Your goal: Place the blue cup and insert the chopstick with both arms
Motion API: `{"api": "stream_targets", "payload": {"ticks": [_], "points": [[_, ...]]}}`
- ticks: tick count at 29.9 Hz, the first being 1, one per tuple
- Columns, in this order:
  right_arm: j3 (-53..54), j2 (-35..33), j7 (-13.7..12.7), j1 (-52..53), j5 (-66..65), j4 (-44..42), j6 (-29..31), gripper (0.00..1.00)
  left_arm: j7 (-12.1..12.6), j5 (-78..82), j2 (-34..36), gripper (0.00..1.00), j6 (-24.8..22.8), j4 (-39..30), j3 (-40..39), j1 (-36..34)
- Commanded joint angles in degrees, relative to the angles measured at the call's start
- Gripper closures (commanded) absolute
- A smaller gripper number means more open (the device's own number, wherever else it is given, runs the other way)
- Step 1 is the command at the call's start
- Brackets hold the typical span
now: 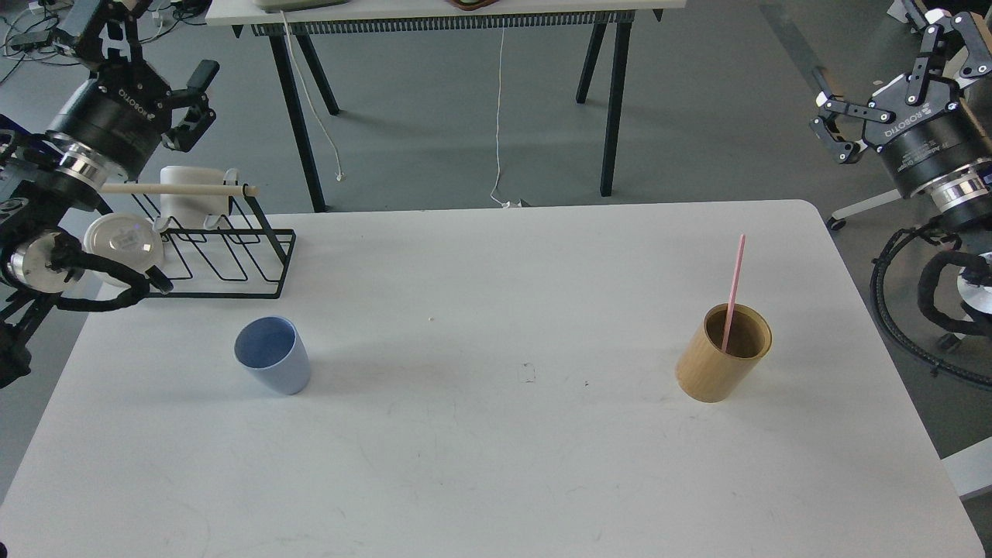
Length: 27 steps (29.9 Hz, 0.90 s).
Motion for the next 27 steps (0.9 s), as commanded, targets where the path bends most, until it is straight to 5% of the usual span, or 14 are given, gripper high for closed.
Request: {"api": "stream_targets", "payload": {"ticks": [1, 18, 27], "points": [[-0.04, 0.01, 0.0, 0.04, -0.06, -0.16, 0.0, 0.02, 0.0, 0.13, -0.04, 0.0, 0.51, -0.01, 0.0, -0.07], [0.39, -0.6, 0.0, -0.05, -0.68, 0.45, 0.0, 0.02, 0.0, 1.27, 0.22, 0.0, -0.71, -1.06, 0.53, -0.86], [0.22, -4.2, 0.0, -0.67, -2.17, 0.28, 0.0, 0.02, 0.0, 7.05, 6.19, 0.0, -1.95, -9.31, 0.7, -1.74]]}}
